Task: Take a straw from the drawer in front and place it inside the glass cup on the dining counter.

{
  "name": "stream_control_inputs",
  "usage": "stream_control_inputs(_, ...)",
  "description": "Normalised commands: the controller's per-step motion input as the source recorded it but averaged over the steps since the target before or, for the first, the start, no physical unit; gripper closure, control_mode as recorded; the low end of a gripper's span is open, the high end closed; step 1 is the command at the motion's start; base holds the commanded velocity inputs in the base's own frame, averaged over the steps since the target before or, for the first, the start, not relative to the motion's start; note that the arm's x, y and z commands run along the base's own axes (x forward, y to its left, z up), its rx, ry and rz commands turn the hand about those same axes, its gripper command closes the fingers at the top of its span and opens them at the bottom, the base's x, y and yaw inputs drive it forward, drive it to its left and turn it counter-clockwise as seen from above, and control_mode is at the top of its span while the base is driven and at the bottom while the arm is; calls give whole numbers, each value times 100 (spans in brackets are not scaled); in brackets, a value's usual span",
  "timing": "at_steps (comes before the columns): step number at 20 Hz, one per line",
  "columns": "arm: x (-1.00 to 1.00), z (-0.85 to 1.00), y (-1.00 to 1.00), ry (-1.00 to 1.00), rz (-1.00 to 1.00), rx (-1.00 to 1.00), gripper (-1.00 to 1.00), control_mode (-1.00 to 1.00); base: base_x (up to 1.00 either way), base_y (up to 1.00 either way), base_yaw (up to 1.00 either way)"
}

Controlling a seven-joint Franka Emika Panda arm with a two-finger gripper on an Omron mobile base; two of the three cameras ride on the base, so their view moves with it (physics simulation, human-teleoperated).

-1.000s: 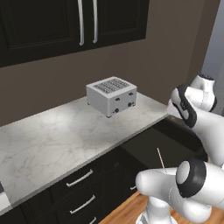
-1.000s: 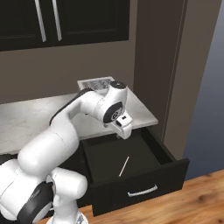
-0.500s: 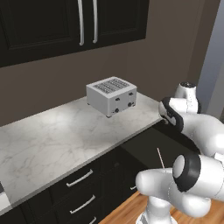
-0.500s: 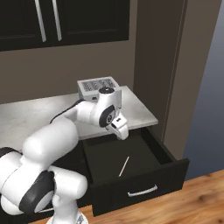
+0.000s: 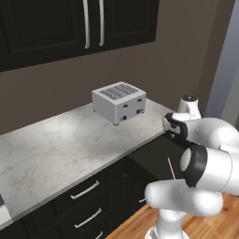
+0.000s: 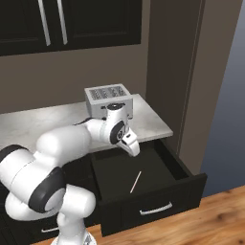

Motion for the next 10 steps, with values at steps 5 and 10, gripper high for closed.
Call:
stream_control_inputs(5,31,-39,0,9,4,0,-100,-100,0,0,0)
stream_control_inputs(10,25,-41,-1,9,6,0,-100,-100,0,0,0)
